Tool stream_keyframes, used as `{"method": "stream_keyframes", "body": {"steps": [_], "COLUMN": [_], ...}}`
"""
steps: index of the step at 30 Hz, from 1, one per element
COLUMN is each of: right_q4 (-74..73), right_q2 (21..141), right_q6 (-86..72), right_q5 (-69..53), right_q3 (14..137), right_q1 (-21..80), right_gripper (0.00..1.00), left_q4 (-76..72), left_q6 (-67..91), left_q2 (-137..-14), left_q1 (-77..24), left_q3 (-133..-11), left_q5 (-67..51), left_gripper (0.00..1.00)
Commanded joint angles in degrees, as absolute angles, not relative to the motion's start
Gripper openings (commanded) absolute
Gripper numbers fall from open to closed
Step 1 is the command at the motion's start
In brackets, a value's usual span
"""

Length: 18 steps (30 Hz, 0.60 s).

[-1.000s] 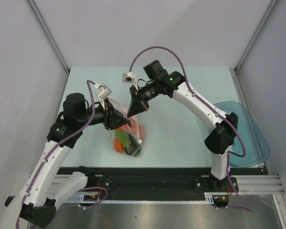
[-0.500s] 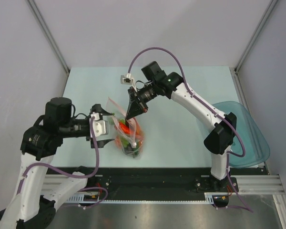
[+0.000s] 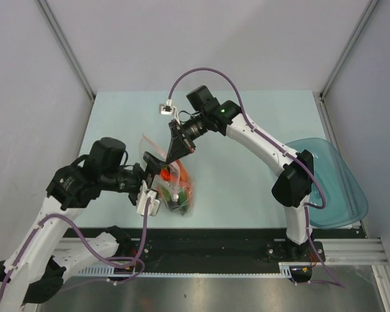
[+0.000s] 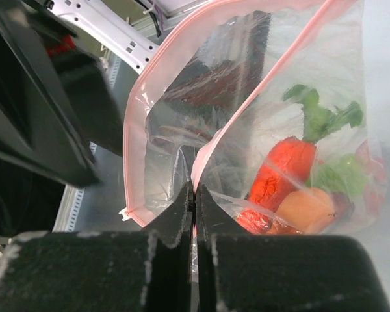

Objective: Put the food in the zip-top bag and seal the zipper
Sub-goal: Adjust the zipper food storage bag at the center of the board.

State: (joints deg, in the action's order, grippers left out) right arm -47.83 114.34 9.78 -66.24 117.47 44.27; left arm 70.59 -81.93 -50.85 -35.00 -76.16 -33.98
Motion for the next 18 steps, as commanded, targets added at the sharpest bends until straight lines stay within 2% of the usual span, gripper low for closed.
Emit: {"method": "stream_keyframes", "body": {"steps": [1, 9, 18], "right_q4": [-44.21, -41.93, -39.20], "right_q2": [114.96, 116.10, 116.98], "right_q6": [5.37, 2.03, -1.84], "right_q5": [-69.17, -69.87, -70.84], "right_q3": [120.15, 120.41, 120.67], "right_q1": [45.61, 47.11, 48.51], "right_gripper": [0.00, 0.00, 0.00], "left_q4": [66.36, 63.37, 70.83], "left_q6": [-89.82, -93.33, -97.91], "left_q2": [-53.43, -56.42, -59.76], "left_q1": [-37.79, -43.24, -47.63], "left_q3": [-73.31, -73.04, -72.77], "left_q5": [-31.11, -29.18, -23.74], "left_gripper": [0.96, 0.90, 0.74]}}
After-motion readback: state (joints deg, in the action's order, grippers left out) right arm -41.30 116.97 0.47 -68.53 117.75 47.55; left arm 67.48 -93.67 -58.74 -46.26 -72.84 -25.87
